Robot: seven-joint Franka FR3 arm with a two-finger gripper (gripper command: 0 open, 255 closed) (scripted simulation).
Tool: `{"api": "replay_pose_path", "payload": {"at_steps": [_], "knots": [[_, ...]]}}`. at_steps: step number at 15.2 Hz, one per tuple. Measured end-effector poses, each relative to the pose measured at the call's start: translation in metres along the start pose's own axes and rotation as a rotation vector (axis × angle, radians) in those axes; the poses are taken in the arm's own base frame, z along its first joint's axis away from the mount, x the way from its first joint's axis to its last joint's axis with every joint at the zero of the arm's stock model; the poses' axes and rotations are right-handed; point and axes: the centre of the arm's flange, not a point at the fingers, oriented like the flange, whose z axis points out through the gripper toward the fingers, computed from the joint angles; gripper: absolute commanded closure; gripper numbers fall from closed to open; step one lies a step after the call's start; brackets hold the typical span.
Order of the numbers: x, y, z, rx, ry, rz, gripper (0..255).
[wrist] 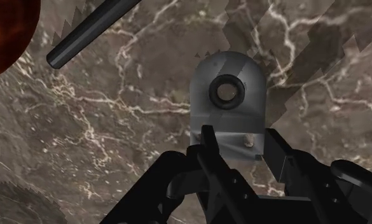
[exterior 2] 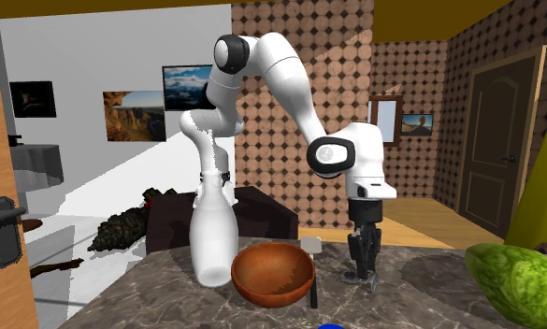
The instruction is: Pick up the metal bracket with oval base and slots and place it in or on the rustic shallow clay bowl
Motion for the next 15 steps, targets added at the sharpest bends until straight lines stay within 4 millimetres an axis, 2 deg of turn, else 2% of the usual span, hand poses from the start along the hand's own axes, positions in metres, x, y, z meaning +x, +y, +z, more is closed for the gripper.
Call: {"api": "replay_pose_path", "payload": {"at_steps": [8, 15], "knots": [[0.002, -0.003, -0.003, 0.003, 0.007, -0.004, 255], [0.004, 0.005, -0.030, 0.001, -0.001, -0.001, 255]]}}
